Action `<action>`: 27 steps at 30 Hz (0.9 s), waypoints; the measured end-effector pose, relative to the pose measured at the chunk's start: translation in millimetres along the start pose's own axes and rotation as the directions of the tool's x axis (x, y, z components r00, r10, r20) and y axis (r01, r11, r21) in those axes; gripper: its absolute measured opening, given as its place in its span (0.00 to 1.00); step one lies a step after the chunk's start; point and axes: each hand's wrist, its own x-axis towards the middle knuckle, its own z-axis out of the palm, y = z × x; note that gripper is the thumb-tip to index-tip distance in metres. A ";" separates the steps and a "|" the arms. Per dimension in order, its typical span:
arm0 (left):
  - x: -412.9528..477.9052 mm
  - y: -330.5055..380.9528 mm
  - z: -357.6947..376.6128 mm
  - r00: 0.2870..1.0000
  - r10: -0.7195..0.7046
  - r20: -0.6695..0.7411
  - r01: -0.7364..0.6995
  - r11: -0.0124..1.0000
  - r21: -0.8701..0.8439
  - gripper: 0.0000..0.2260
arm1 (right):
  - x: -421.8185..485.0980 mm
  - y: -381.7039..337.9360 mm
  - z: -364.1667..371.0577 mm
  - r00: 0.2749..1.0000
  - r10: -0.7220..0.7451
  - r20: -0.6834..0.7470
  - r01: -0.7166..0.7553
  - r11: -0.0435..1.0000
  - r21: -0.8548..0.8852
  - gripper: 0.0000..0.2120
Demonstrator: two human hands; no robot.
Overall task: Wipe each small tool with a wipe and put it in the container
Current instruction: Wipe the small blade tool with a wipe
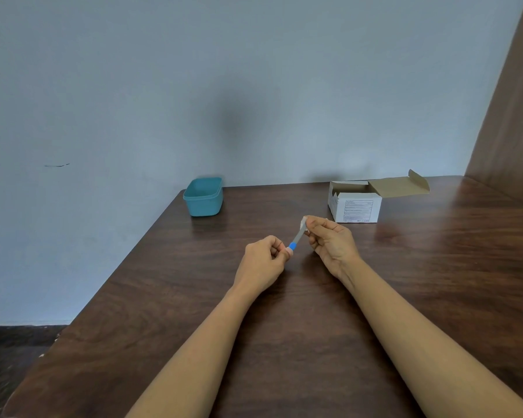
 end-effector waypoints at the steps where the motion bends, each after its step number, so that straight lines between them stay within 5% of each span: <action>1: 0.0 -0.1 0.3 1.000 0.002 -0.003 -0.002 1.000 -0.003 0.06 | -0.3 -0.1 -0.3 1.000 0.001 0.007 -0.001 1.000 0.012 0.03; 27: -1.8 -0.1 0.2 1.000 0.014 -0.003 -0.014 0.999 -0.029 0.06 | -3.4 -0.2 2.4 1.000 -0.004 0.001 0.004 1.000 -0.008 0.01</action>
